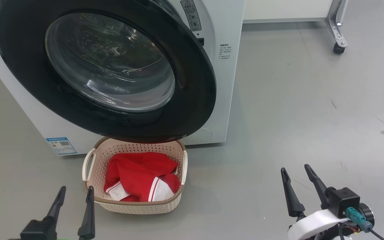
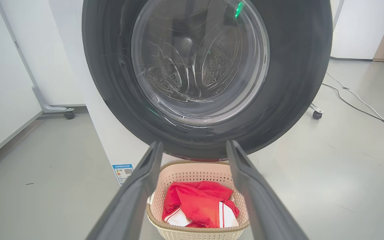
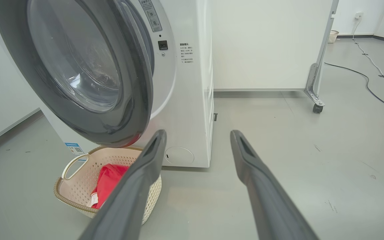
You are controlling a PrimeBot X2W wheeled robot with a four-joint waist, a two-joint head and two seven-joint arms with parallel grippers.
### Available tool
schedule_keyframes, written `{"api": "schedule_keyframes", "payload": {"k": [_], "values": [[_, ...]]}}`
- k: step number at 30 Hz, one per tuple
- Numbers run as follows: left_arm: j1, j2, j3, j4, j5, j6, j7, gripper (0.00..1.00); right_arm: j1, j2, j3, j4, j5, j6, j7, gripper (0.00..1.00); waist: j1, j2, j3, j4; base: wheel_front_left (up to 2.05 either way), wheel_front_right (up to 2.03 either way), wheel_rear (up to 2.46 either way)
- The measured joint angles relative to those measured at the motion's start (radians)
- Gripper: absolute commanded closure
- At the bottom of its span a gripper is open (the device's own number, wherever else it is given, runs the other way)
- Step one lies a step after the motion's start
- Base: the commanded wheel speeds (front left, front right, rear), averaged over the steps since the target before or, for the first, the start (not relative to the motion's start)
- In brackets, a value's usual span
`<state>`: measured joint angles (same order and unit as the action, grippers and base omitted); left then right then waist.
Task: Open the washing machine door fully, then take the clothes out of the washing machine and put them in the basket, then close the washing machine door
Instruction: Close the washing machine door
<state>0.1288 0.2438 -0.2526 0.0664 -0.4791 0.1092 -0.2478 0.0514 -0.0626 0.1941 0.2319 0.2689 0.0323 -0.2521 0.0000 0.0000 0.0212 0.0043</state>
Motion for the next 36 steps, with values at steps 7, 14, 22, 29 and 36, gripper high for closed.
{"api": "schedule_keyframes", "payload": {"k": [7, 14, 22, 29, 36], "values": [[0.001, -0.020, -0.001, 0.000, 0.016, 0.002, 0.000, 0.00, 0.002, 0.000, 0.002, 0.000, -0.003, -0.002, 0.000, 0.00, 0.0000, 0.0000, -0.005, 0.001, 0.00, 0.00, 0.00], [0.005, -0.037, 0.002, -0.003, 0.033, 0.002, 0.001, 0.00, 0.004, 0.001, 0.003, -0.001, -0.007, -0.005, 0.000, 0.00, 0.0000, 0.0000, -0.007, 0.000, 0.00, 0.00, 0.00], [0.008, -0.049, 0.016, -0.006, 0.044, 0.009, 0.002, 0.00, 0.005, 0.001, 0.003, -0.002, -0.007, -0.005, 0.000, 0.00, 0.0000, 0.0000, -0.005, 0.001, 0.00, 0.00, 0.00], [0.009, -0.062, 0.020, -0.009, 0.070, 0.009, 0.010, 0.00, 0.005, 0.001, 0.003, -0.004, -0.007, -0.005, 0.000, 1.00, 0.0000, 0.0000, -0.005, 0.003, 0.00, 0.00, 0.00], [0.010, -0.071, 0.026, -0.010, 0.080, 0.009, 0.018, 0.00, 0.005, 0.000, 0.012, -0.004, -0.007, 0.002, 0.000, 1.00, 0.0000, 0.0000, -0.006, 0.006, 0.00, 0.00, 0.00]]}}
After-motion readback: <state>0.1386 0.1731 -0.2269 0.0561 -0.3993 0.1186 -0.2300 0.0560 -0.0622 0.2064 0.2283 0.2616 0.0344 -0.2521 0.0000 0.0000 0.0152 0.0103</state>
